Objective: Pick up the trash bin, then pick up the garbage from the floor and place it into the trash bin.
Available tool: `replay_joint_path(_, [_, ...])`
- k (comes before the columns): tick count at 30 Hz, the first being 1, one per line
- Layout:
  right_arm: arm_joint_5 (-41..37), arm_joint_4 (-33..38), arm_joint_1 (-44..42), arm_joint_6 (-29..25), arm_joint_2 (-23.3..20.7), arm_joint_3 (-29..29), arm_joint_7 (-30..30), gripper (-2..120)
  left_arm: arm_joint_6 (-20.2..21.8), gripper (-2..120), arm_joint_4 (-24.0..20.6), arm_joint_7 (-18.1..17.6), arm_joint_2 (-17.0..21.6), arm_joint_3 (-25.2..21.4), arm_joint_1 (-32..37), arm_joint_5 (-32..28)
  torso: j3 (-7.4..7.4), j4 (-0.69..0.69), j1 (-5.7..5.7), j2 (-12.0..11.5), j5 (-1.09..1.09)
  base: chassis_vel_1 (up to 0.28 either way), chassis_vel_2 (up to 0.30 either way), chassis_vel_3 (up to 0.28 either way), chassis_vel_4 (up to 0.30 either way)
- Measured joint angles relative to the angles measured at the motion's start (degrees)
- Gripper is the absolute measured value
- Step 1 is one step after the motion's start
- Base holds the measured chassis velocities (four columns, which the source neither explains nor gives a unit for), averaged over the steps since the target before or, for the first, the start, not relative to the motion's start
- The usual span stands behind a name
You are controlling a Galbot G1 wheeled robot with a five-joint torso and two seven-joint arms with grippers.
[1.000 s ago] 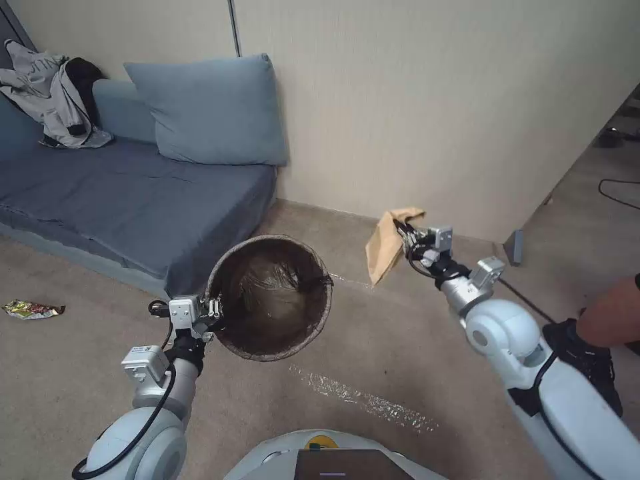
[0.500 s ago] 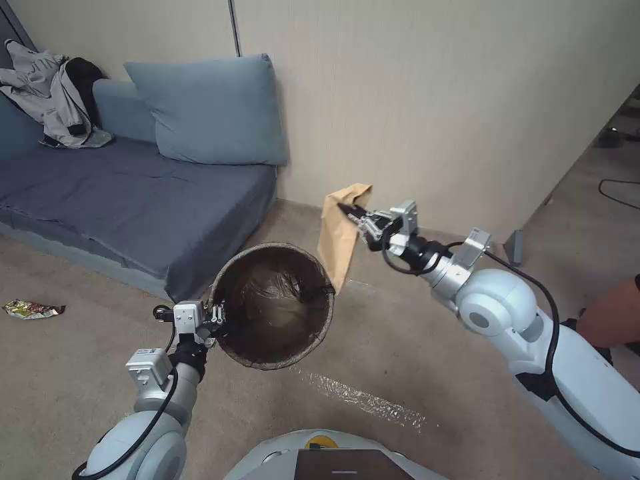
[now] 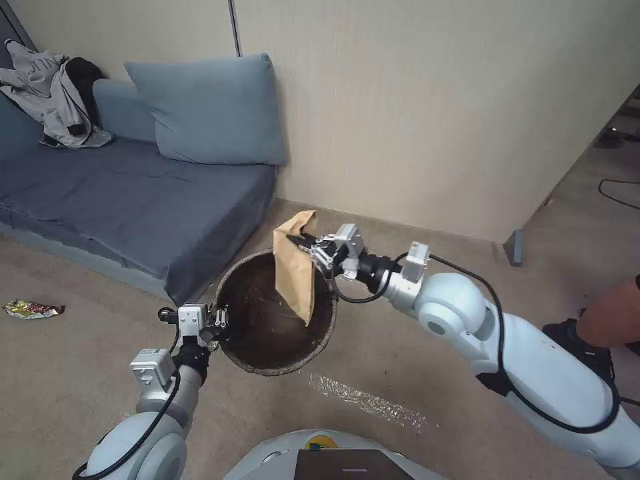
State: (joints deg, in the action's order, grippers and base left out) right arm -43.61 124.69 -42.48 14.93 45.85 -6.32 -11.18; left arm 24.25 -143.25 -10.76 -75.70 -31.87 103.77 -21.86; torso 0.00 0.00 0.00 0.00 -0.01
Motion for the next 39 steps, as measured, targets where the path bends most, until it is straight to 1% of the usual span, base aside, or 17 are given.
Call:
replay_joint_path(5, [1.3,-1.1,1.7,0.3,1.1,-2.7,0.2,0,0.4,2,0.0,0.2,0.0,-0.2,0.0,0.0,0.0,0.01,0.0,0.0,-0.01,0.0,0.0,0.0,0.0])
replay_joint_path(8, [3.1,-2.9,3.6,0.4,2.8,-5.8,0.4,0,0.8,2,0.0,0.4,0.0,-0.4,0.1,-0.1,0.0,0.01,0.0,0.0,0.0,0.0,0.0,0.0,0.0])
replay_joint_path(10, [3.8,-3.4,4.0,0.4,3.2,-6.4,0.4,0,0.9,2,0.0,0.4,0.0,-0.4,0.1,-0.1,0.0,0.0,0.0,0.0,0.0,0.0,0.0,0.0,0.0])
replay_joint_path(14, [7.8,-5.9,5.3,0.3,5.1,-9.9,0.3,0,1.4,2,0.0,0.6,0.0,-0.4,0.1,-0.3,0.0,0.0,0.0,0.0,0.01,0.0,0.0,0.0,0.0])
replay_joint_path(20, [10.2,-6.5,4.6,0.7,5.8,-11.4,-0.4,0,1.5,2,0.0,0.6,0.0,-0.4,0.1,-0.3,0.0,0.0,0.0,0.0,0.0,0.0,0.0,0.0,0.0])
replay_joint_path(24, [12.0,-6.6,3.9,1.2,6.4,-12.2,0.3,18,1.5,2,0.0,0.7,0.1,-0.3,0.0,-0.4,0.0,0.0,0.0,0.0,0.0,0.0,0.0,0.0,0.0])
replay_joint_path(25, [12.0,-6.6,3.9,1.2,6.4,-12.2,0.3,18,1.5,2,0.0,0.7,0.1,-0.3,0.0,-0.4,0.0,0.0,0.0,0.0,0.0,0.0,0.0,0.0,0.0])
replay_joint_path(27, [12.2,-6.5,3.6,1.2,6.5,-12.2,0.5,26,1.5,2,0.0,0.7,0.1,-0.3,0.0,-0.4,0.0,0.0,0.0,0.0,0.01,0.0,0.0,0.0,0.0])
replay_joint_path(28, [12.3,-6.5,3.5,1.2,6.4,-12.2,0.7,32,1.5,2,0.0,0.7,0.1,-0.2,0.0,-0.4,0.0,0.0,0.0,0.0,0.0,0.0,0.0,0.0,0.0])
replay_joint_path(29, [12.3,-6.4,3.3,1.2,6.3,-12.1,0.7,35,1.5,2,0.0,0.7,0.1,-0.2,0.0,-0.4,0.0,0.0,0.0,0.0,0.0,0.0,0.0,0.0,0.0])
replay_joint_path(30, [12.3,-6.4,3.3,1.2,6.3,-12.1,0.7,35,1.5,2,0.0,0.7,0.1,-0.2,0.0,-0.4,0.0,0.0,0.0,0.0,0.0,0.0,0.0,0.0,0.0])
replay_joint_path(33, [12.3,-5.9,2.5,1.2,5.9,-11.9,1.0,51,1.5,2,0.0,0.7,0.1,-0.1,-0.1,-0.4,0.0,0.0,0.0,0.0,0.01,0.0,0.0,0.0,0.0])
replay_joint_path(34, [12.3,-5.9,2.5,1.2,5.9,-11.9,1.0,51,1.5,2,0.0,0.7,0.1,-0.1,-0.1,-0.4,0.0,0.0,0.0,0.0,0.01,0.0,0.0,0.0,0.0])
replay_joint_path(35, [12.3,-5.8,2.4,1.2,5.8,-11.8,1.0,53,1.5,2,0.0,0.7,0.1,-0.1,-0.1,-0.4,0.0,0.0,0.0,0.0,0.01,0.0,0.0,0.0,0.0])
replay_joint_path(37, [12.3,-5.4,1.8,1.1,5.6,-11.5,1.1,65,1.4,2,0.0,0.7,0.1,-0.1,-0.2,-0.4,0.0,0.0,0.0,0.0,0.01,0.0,0.0,0.0,0.0])
replay_joint_path(38, [12.3,-5.4,1.8,1.1,5.6,-11.5,1.1,65,1.4,2,0.0,0.7,0.1,-0.1,-0.2,-0.4,0.0,0.0,0.0,0.0,0.01,0.0,0.0,0.0,0.0])
replay_joint_path(39, [12.3,-5.4,1.7,1.1,5.5,-11.4,1.1,68,1.4,2,0.0,0.7,0.1,-0.1,-0.2,-0.4,0.0,0.0,0.0,0.0,0.01,0.0,0.0,0.0,0.0])
